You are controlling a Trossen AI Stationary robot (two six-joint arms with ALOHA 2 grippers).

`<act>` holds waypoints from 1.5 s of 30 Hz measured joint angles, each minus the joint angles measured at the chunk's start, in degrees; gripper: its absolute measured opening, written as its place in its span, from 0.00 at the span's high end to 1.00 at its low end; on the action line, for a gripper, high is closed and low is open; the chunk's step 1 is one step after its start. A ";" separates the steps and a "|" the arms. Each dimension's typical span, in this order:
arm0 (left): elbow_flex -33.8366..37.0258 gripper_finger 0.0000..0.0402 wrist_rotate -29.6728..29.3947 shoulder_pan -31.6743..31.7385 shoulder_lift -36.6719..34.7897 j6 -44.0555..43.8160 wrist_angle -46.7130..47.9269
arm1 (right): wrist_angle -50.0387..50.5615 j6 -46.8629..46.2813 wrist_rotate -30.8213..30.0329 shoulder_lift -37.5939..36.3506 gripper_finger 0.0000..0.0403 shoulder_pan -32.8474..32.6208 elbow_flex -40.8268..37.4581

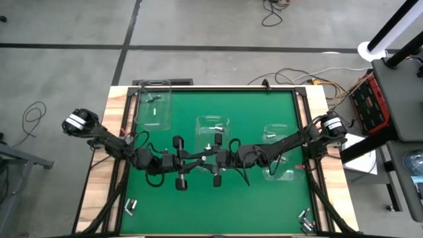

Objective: Sort batteries
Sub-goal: Put the silver battery into the middle transparent bin

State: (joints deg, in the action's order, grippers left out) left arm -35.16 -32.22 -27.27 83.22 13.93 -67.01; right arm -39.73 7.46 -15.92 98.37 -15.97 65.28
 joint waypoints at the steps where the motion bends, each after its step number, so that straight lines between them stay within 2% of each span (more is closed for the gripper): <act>1: 0.00 0.92 0.00 0.00 -0.02 -0.02 0.10 | 0.05 0.00 -0.02 -0.02 0.68 0.00 0.00; 5: 0.00 0.92 -0.03 -0.04 -0.05 0.00 0.60 | 1.19 0.02 -0.05 -0.33 0.65 0.00 0.45; 9: -0.02 0.92 -0.06 -0.04 -0.10 0.00 0.99 | 1.32 0.08 -0.04 -0.33 0.67 0.00 0.71; 14: -0.02 0.92 -0.60 -0.02 -0.13 0.15 1.12 | 1.36 0.02 -0.03 -0.33 0.75 -0.02 0.74; 19: -0.02 0.90 -2.85 -0.04 -0.30 0.45 1.81 | 2.69 -0.42 -0.03 -0.49 0.89 0.00 0.79; 22: 0.01 0.84 -3.44 -0.01 -1.69 -1.43 5.05 | 4.70 -0.77 -0.15 -1.13 0.89 0.02 0.92; 26: 0.10 0.73 -4.33 -0.07 -6.86 -4.18 15.82 | 13.77 -3.01 -0.49 -4.25 0.89 0.23 1.15; 31: 0.11 0.58 -7.42 0.00 -15.59 -7.79 30.96 | 34.27 -8.14 -0.62 -7.04 0.89 1.94 4.15; 33: 0.11 0.54 -8.86 0.46 -18.12 -8.74 35.49 | 43.96 -10.17 -0.71 -5.82 0.89 3.91 7.75; 38: 0.11 0.45 -12.57 2.10 -20.97 -10.20 37.07 | 68.30 -12.53 -0.60 1.13 0.89 9.28 18.35; 40: 0.11 0.42 -16.89 1.98 -22.20 -10.22 39.20 | 75.55 -11.76 -0.61 4.00 0.89 11.10 21.95; 43: 0.11 0.38 -27.85 1.44 -24.90 -11.68 46.03 | 81.01 -10.52 -0.40 7.62 0.89 13.16 26.41; 45: 0.11 0.37 -31.25 1.46 -27.27 -14.81 53.23 | 83.19 -10.41 1.73 10.34 0.89 14.25 28.70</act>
State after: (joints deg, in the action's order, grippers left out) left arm -35.05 -63.47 -25.80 55.95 -0.88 -13.78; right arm 43.45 -2.95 -14.19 108.71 -1.72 93.97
